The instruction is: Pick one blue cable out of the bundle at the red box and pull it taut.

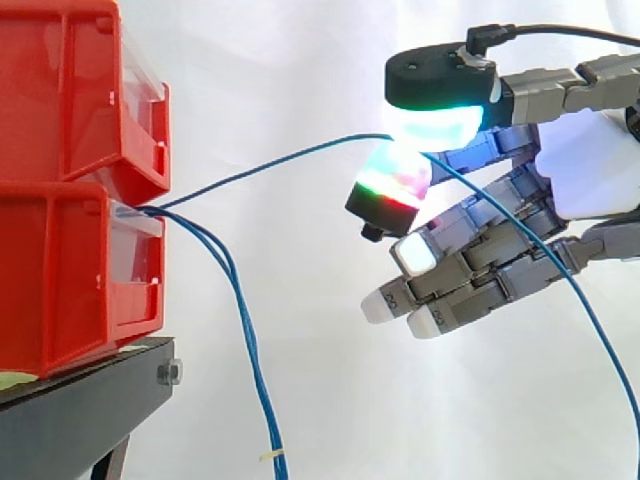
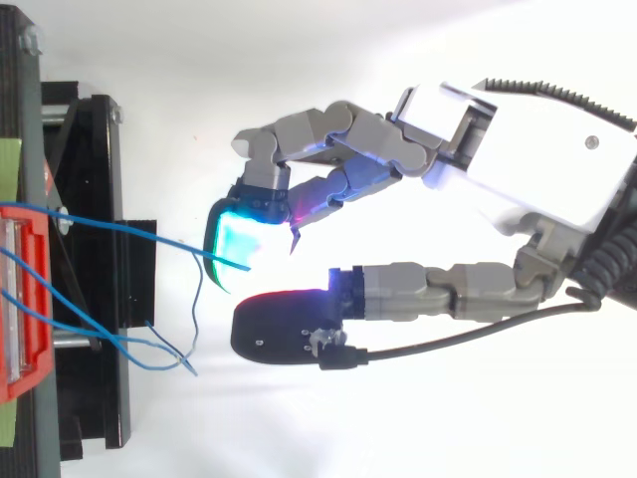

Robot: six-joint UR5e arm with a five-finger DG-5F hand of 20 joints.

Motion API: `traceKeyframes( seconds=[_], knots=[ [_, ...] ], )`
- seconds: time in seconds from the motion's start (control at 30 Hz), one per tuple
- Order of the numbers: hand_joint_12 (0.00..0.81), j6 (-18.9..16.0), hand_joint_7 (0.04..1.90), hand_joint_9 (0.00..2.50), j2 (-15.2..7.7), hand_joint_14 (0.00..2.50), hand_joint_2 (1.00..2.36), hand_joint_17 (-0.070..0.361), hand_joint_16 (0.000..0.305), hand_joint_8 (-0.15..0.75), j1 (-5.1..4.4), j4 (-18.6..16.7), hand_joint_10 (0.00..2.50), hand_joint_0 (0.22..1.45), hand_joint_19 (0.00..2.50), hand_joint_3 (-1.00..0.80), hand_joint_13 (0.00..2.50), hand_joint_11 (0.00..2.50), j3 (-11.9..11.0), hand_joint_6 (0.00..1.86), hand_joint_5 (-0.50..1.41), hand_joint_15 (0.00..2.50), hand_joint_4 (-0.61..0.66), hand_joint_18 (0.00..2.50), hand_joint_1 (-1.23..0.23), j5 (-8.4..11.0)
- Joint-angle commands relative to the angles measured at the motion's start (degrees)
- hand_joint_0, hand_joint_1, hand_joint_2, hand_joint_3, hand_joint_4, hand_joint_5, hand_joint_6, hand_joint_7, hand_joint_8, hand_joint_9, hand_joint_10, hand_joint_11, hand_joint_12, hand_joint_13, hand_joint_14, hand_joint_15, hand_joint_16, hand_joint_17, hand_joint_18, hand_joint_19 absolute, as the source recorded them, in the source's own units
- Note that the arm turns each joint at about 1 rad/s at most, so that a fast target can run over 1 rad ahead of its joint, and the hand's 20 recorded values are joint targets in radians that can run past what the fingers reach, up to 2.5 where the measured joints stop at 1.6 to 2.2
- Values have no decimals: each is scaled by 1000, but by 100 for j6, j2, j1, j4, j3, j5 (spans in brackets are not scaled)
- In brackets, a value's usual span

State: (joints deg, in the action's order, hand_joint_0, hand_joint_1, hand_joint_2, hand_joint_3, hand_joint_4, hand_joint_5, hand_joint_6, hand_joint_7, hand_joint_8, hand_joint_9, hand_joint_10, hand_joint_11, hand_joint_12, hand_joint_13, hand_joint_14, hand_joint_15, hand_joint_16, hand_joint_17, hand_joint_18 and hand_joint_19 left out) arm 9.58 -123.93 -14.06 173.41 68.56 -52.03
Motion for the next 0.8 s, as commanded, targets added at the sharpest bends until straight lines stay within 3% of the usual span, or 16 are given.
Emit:
traceKeyframes(
  seconds=[0.0, 0.77],
  knots=[
    [441, 0, 1262, 877, 0, 2, 1017, 151, 67, 322, 0, 0, 16, 580, 66, 66, 345, 673, -1, 843, -111, 68, 8, 289, -799, 0],
    [442, 0, 1265, 870, 0, 0, 1018, 147, 65, 316, 0, 0, 14, 581, 93, 48, 333, 688, -1, 839, -114, 60, -5, 318, -796, 0]
  ],
)
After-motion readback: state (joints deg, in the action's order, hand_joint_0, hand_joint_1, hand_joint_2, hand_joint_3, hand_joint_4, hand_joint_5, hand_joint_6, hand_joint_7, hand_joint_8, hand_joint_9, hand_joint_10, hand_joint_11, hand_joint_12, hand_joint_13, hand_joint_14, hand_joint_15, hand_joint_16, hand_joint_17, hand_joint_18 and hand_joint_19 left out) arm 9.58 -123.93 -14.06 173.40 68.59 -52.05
